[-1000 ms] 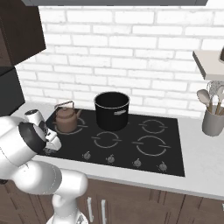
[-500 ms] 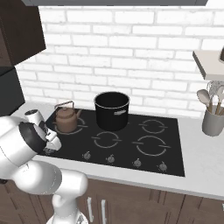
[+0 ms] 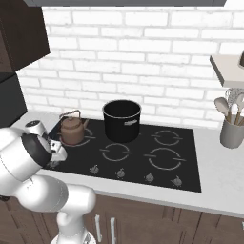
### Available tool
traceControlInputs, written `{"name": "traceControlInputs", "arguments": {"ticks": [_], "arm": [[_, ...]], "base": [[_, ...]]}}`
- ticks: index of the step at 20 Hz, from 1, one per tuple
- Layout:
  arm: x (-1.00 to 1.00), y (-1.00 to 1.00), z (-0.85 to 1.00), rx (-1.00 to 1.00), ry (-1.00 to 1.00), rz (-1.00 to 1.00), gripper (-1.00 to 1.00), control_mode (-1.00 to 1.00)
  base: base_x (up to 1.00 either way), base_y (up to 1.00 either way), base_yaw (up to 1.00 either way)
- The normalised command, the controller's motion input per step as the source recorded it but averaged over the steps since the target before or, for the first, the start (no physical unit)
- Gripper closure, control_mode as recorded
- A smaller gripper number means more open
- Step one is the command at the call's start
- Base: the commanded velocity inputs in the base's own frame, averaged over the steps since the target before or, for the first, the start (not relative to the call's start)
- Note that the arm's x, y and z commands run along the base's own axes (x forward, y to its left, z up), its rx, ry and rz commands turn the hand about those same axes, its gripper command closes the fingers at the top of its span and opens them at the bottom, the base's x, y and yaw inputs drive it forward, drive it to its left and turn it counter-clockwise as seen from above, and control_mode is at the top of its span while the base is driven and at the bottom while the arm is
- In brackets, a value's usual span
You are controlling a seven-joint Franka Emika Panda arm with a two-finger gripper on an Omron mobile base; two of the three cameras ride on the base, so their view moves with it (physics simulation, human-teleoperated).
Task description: Pick the kettle from the counter and place it on a stove burner. Then turn the burner on.
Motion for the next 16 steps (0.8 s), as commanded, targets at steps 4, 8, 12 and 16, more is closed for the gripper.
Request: {"name": "traceControlInputs", "arguments": {"ticks": [4, 8, 12, 16], "arm": [[0.0, 0.18, 0.0, -0.03, 0.0, 0.38, 1.0, -1.0], [0.0, 0.24, 0.0, -0.05, 0.0, 0.36, 1.0, -1.0], [0.0, 0.08, 0.0, -0.03, 0.02, 0.21, -1.0, -1.0], [0.0, 0.0, 0.02, 0.0, 0.0, 0.0, -1.0, -1.0]], "base": [[0.0, 0.0, 0.0], [0.0, 0.0, 0.0], [0.0, 0.0, 0.0], [0.0, 0.0, 0.0]]}}
